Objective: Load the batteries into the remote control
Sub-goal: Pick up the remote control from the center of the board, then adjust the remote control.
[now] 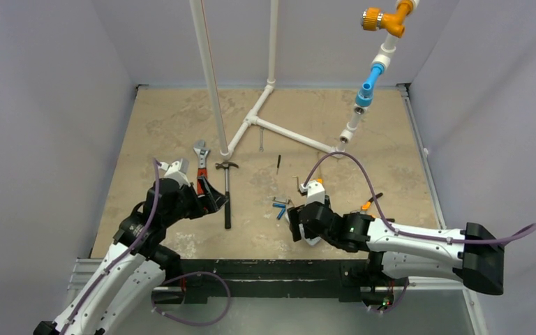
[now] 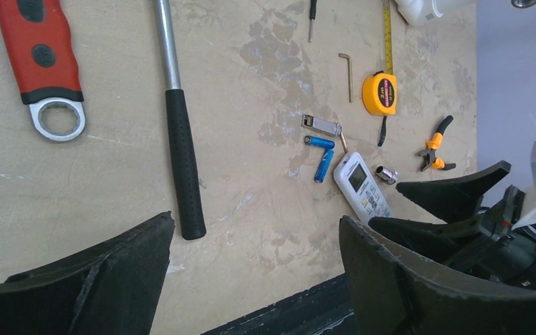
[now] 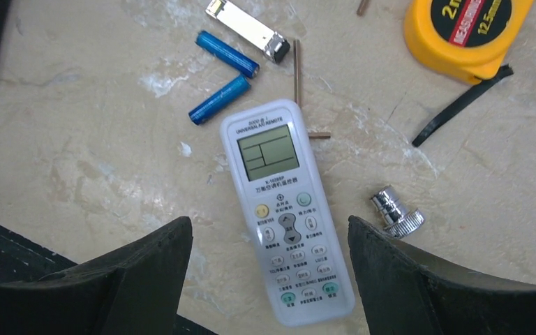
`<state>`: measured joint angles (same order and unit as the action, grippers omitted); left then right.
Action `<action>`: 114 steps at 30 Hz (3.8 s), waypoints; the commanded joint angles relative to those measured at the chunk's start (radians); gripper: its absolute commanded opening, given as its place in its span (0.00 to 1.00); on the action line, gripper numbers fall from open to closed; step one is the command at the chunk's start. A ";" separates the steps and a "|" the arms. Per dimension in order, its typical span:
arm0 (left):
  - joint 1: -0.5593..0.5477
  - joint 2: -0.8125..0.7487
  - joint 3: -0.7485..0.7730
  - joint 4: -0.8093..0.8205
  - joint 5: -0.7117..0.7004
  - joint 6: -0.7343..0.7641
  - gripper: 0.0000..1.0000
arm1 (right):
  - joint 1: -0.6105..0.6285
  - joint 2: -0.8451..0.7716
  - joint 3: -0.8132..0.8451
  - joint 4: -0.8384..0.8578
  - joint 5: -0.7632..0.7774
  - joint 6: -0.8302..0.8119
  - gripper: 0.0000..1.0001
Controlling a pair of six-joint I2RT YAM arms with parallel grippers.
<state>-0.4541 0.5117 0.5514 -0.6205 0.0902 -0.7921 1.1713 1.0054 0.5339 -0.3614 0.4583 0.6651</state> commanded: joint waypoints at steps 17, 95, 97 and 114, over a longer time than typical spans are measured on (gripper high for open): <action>-0.015 0.054 -0.046 0.166 0.099 -0.014 0.84 | 0.002 0.114 -0.078 -0.001 -0.095 0.153 0.70; -0.222 0.391 -0.093 0.671 0.281 -0.255 0.67 | 0.195 0.150 0.177 0.343 -0.108 0.048 0.08; -0.229 0.393 -0.094 0.680 0.280 -0.257 0.59 | 0.196 0.150 0.175 0.341 -0.101 0.049 0.08; -0.238 0.389 -0.104 0.685 0.283 -0.260 0.18 | 0.195 0.113 0.163 0.228 0.043 0.070 0.08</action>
<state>-0.6884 0.8993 0.4595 0.0204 0.3714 -1.0504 1.3632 1.1320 0.6910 -0.1207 0.4519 0.7387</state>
